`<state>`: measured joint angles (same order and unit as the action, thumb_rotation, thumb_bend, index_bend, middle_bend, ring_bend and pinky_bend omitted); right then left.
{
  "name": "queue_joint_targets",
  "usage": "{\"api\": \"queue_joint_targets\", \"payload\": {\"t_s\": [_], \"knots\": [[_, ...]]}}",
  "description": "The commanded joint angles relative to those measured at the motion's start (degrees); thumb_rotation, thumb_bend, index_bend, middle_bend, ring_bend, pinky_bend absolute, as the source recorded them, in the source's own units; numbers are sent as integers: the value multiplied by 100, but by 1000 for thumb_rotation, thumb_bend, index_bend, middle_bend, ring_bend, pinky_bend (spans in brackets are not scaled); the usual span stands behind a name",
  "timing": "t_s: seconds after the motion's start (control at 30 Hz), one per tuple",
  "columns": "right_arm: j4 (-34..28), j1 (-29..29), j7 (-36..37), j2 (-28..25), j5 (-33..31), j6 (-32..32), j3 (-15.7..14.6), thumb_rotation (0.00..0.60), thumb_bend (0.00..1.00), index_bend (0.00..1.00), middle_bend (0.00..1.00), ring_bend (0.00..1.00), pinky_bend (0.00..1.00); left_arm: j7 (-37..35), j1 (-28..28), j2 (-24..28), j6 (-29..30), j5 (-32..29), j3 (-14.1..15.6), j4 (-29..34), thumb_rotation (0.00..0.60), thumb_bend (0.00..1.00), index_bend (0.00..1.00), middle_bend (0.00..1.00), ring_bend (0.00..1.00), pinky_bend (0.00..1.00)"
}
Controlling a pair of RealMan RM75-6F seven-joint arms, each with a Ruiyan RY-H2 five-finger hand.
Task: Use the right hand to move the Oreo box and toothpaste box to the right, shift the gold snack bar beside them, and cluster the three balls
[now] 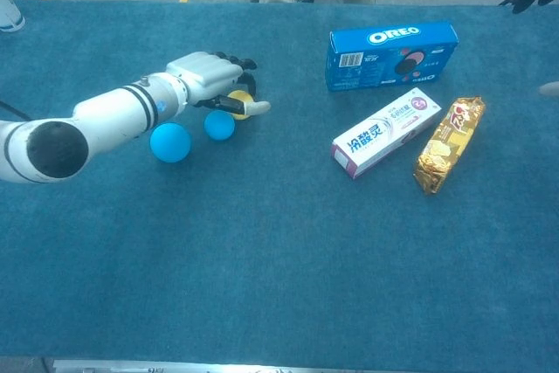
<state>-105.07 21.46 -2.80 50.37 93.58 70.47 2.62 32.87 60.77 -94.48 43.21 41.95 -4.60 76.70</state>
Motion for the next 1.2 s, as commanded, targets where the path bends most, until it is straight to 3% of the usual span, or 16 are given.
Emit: {"api": "queue_joint_targets", "payload": {"t_s": [0.03,0.73,0.97,1.2], "knots": [[-11,-1,-1,3,8,9,5,600,0,196,334,288,529,79,-70,209,102,45,121,216,8,175,227,0,0,0],[-283,-40,-183,-54,71,82,36,600,0,196,334,288,529,36,-415,1026,289,226,518,901,17,175,229,0,0,0],[-286,-55,-171,-31,118,99,23,600,0,196,334,288,529,-280,-488,1033,522,450,230,991,34,176,229,0,0,0],[-189,-109,-89,-35,81,141,9,600,0,196,334,288,529,-310,-355,681,331,454,112,819,48,176,228,0,0,0]]}}
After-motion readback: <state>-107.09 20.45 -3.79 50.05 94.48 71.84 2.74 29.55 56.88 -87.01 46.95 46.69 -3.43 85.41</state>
